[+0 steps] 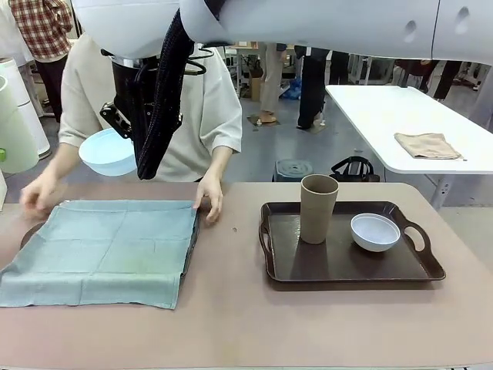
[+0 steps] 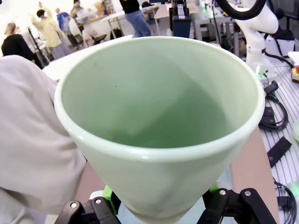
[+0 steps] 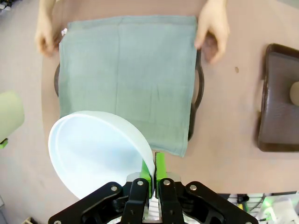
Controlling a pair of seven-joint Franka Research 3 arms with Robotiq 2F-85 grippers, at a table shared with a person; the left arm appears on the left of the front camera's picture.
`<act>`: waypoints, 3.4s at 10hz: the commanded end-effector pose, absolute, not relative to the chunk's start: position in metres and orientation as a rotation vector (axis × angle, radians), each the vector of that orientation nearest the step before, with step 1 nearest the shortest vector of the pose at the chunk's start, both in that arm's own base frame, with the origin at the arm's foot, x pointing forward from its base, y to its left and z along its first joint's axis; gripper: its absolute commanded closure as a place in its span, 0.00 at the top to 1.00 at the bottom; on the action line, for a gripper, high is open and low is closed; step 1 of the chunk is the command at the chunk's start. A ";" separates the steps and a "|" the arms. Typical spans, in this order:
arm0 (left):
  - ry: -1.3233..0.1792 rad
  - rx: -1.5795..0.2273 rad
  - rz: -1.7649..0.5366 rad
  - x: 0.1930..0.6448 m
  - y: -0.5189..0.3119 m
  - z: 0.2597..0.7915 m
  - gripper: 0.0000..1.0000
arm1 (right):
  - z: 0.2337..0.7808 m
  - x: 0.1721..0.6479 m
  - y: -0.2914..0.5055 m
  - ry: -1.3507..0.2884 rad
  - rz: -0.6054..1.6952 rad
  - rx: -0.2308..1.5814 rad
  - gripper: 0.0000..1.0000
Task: Set up a tray with a mat and arrange the tableware.
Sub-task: Place the Picnic Bowl and Reusable plastic cup back onto the Handle tray in front of the human's position.
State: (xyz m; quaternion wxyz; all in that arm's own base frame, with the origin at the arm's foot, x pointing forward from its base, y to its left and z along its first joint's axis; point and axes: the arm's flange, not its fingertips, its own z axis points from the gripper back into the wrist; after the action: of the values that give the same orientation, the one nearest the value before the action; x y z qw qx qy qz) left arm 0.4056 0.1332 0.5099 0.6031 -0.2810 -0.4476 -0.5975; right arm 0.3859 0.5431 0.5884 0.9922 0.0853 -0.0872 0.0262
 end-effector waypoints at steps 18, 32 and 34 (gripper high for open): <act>-0.959 -0.764 -1.325 0.433 0.127 0.421 0.82 | 0.498 0.409 0.535 -0.094 0.028 0.214 0.05; -1.058 -0.829 -1.362 0.461 0.101 0.335 0.82 | 0.388 0.457 0.552 -0.160 -0.006 0.224 0.05; -1.028 -0.809 -1.375 0.466 0.094 0.316 0.82 | 0.368 0.463 0.553 -0.101 -0.016 0.196 0.05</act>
State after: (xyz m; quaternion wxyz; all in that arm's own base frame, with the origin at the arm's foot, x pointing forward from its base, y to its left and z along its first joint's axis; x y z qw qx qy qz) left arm 0.4578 0.0973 0.3210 0.5891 -0.3586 -0.4316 -0.5815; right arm 0.4615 0.5508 0.3668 0.9929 0.1041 -0.0573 -0.0076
